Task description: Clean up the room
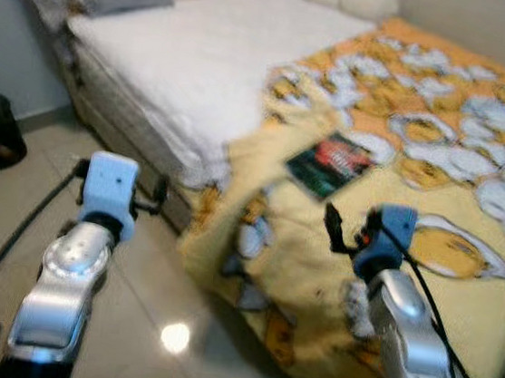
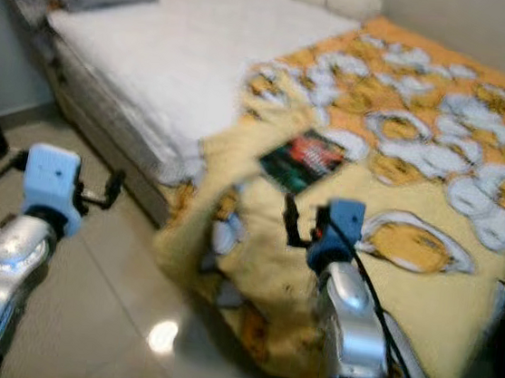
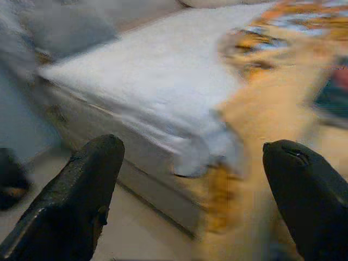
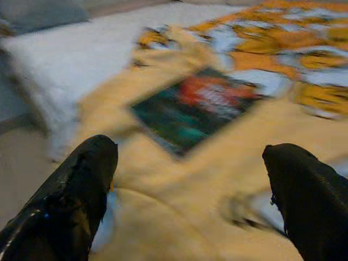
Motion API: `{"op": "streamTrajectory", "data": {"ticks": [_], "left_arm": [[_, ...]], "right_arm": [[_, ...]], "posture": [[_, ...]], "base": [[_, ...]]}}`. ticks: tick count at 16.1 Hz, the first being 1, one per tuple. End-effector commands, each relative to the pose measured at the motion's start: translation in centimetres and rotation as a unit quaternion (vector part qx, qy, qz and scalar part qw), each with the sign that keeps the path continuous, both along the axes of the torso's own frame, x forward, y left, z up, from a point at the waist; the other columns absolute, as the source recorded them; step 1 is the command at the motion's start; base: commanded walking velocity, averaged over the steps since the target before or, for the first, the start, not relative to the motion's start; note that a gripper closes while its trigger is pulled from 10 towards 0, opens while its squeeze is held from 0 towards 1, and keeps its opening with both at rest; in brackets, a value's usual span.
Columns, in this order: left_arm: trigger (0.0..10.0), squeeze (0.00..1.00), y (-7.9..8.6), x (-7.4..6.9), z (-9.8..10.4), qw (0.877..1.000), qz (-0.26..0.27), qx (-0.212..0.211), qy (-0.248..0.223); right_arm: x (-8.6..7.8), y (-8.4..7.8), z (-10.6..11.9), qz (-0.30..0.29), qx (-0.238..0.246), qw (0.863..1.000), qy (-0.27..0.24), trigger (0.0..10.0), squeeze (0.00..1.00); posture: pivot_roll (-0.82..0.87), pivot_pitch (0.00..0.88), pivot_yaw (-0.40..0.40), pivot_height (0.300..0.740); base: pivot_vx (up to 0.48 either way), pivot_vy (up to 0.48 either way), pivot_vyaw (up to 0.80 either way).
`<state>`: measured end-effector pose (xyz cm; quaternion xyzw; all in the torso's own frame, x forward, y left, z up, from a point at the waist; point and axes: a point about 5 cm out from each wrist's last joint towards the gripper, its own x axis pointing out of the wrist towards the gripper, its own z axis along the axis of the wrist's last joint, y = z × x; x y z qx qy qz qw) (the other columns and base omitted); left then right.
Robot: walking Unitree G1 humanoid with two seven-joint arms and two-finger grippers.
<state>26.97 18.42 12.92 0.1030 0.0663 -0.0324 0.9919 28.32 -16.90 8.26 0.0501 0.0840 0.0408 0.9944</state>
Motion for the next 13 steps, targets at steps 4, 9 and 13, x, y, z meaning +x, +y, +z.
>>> {"op": "streamTrajectory", "data": {"ticks": [4,9,13], "left_arm": [[10.0,1.00,0.31,-0.02,0.12,1.000,-0.004,0.008,0.001],[10.0,1.00,-0.05,-0.28,0.19,1.000,-0.026,0.004,-0.001],[10.0,1.00,-0.15,-0.35,0.09,1.000,-0.030,0.001,0.001]], "right_arm": [[0.32,-0.18,0.37,-0.018,-0.001,1.000,0.000,10.0,0.00],[0.41,0.56,0.62,0.005,0.019,1.000,0.001,10.0,0.00],[0.46,0.41,0.61,0.001,-0.005,1.000,-0.003,10.0,0.00]], "posture": [[0.05,0.000,-0.012,0.740],[0.04,0.000,-0.013,0.740],[0.04,0.000,-0.013,0.740]], "base": [[0.000,0.000,0.00],[0.248,0.000,0.00],[0.339,0.000,0.00]]}}
